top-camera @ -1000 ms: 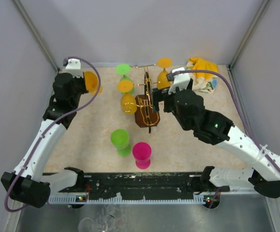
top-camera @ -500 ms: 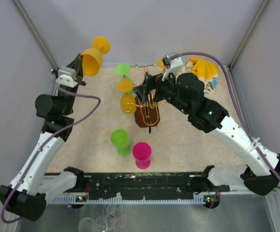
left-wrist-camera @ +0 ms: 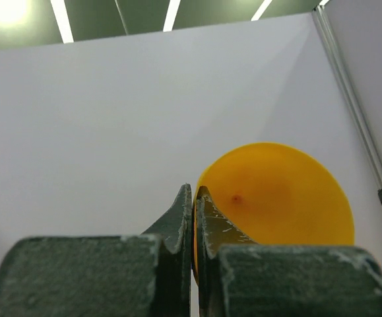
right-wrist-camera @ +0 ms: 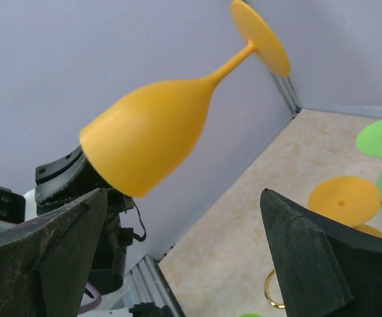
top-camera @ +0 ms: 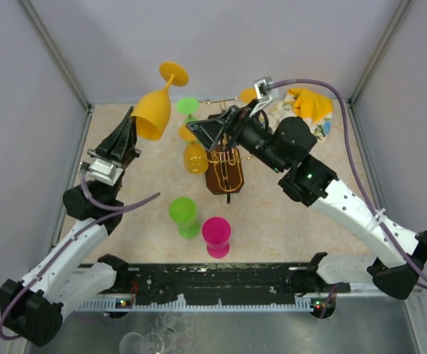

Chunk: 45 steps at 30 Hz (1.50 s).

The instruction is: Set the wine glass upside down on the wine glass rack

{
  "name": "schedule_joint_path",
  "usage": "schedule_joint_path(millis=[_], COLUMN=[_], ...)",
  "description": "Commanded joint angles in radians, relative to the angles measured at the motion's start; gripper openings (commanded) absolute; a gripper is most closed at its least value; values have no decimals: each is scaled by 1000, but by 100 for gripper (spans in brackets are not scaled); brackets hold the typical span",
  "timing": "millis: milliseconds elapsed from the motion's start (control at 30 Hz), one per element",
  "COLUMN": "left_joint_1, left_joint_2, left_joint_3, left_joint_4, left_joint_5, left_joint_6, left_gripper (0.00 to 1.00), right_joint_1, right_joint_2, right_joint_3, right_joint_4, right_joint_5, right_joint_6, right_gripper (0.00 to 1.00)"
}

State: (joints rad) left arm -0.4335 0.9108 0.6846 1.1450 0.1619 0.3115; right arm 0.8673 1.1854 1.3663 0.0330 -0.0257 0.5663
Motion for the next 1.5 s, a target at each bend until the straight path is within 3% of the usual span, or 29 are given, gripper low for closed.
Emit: schedule_joint_path(millis=[0,267,567,1067,1467], left_joint_1=[-14,-28,-39,-44,-47], left_joint_2=[-59,-69,-50,-37,-21], left_joint_3=[-52,-95,-113,-122,-122], left_joint_4=[204,261,304,319,346], left_joint_5=[2,20,16,25,30], left_joint_6=[-29,-43,-40,-41,-60], left_gripper=[0,0,0,0,0], right_joint_1=[-9,-17,-17,-17,-16], right_joint_2=[-3,75,175,292,356], right_joint_3=[-31,-37,-9,76,136], right_joint_4=[200,370,506,617,606], right_joint_5=[-33,-81,-101,-101,-135], right_joint_6=[167,325,360,355,369], right_gripper=[99,94,82,71,59])
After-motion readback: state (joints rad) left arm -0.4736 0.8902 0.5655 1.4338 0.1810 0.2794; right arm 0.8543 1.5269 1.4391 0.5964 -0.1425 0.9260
